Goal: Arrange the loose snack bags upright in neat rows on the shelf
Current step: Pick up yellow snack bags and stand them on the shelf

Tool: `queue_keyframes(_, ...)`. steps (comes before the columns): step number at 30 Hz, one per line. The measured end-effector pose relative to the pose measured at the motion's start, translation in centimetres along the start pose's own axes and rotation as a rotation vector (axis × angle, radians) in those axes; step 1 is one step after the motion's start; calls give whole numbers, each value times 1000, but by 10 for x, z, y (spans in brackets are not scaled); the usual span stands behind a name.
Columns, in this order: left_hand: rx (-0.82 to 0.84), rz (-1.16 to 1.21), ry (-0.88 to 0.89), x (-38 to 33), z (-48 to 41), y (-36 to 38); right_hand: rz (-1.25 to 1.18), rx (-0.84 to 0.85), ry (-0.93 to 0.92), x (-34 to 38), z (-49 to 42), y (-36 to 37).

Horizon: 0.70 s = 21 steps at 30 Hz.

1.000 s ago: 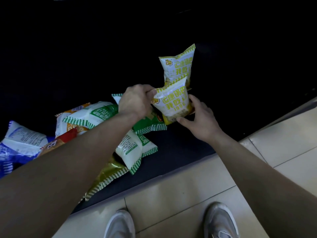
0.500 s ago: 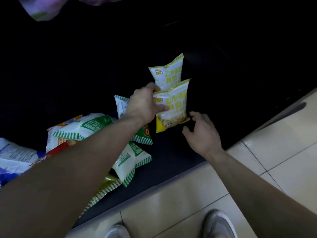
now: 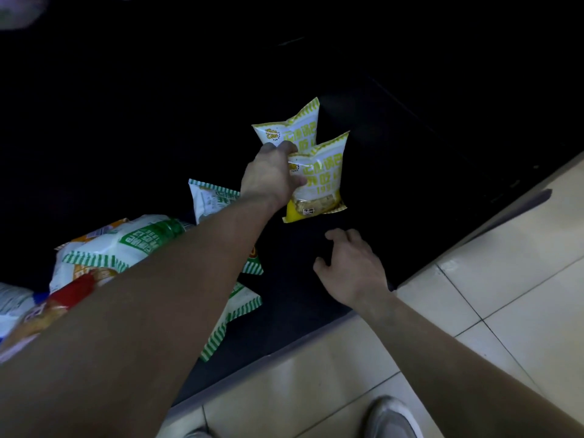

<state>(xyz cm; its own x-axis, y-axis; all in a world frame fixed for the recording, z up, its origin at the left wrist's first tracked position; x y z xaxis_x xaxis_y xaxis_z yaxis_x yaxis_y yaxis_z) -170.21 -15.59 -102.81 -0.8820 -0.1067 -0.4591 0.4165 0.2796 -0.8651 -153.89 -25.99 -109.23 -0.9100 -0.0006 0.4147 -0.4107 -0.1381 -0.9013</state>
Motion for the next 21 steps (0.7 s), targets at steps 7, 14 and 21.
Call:
queue_keyframes(7, 54, -159, 24, 17, 21, -65, 88, 69, -112, 27, 13, -33)
queue_keyframes(14, 221, -251, -125, 104, 101, -145, 151, 104, -293, 85, 24, -69)
queue_keyframes(21, 266, -198, -120, 133, 134, -137, 212, 141, -157, 60, 21, -50)
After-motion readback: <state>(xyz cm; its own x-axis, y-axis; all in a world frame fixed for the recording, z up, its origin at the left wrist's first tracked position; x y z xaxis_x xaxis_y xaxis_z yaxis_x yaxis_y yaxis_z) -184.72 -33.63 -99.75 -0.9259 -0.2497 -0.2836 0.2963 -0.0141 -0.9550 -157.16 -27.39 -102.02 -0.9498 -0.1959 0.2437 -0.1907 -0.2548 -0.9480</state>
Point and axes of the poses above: each hand's wrist, its own z-axis away from the middle knuckle, its own y-axis out of the palm, x = y × z, the point moved 5 cm from there along -z, towards the middle knuckle, and after that the axes turned 11 degrees about -x, right-handed, at the moved point
